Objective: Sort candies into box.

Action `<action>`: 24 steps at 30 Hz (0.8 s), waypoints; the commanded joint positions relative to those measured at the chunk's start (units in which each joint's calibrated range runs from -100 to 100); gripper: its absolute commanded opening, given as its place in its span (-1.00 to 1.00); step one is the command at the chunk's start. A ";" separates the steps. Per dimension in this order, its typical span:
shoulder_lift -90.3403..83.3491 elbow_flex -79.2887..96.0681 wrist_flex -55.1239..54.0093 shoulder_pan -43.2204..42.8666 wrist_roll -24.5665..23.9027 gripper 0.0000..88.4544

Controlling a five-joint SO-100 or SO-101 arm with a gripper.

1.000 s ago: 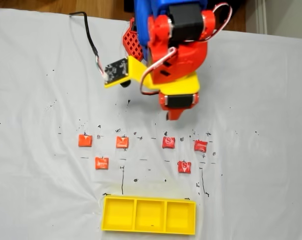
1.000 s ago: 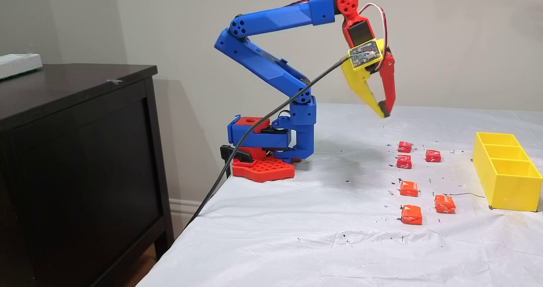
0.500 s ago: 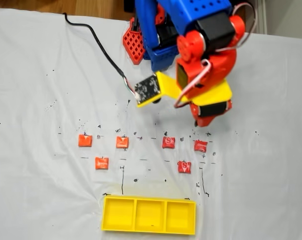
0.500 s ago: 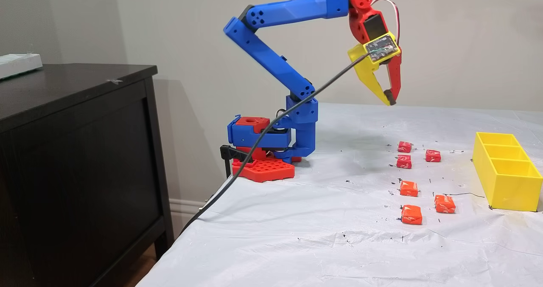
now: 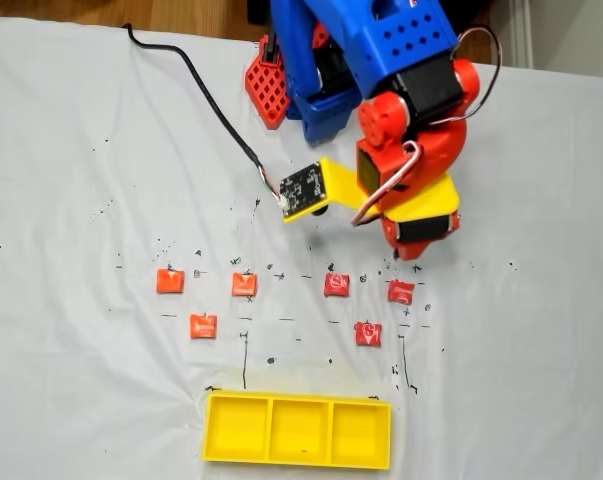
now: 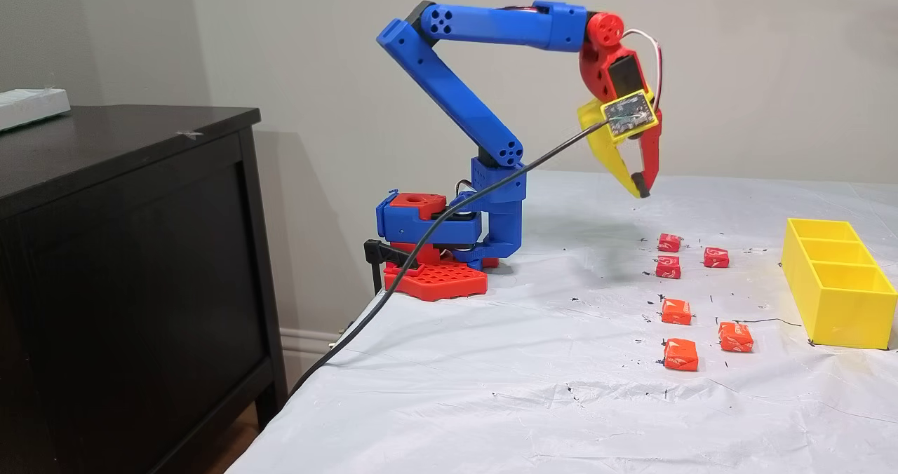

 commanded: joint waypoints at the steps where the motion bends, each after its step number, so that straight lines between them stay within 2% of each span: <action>1: 9.39 -14.82 5.68 0.74 0.20 -1.00; 5: 20.25 -29.93 14.69 2.01 0.68 -1.00; 16: 19.74 -26.84 14.52 -0.43 5.03 -0.99; 17: 20.50 -26.47 14.69 -0.53 5.13 -0.91; 20: 23.72 -26.47 15.26 -0.98 4.59 -0.90; 21: 25.00 -26.47 14.77 -0.98 4.44 -0.85; 22: 25.93 -26.65 14.52 -0.98 4.40 -0.72; 24: 28.56 -28.57 15.01 -0.71 4.79 -0.66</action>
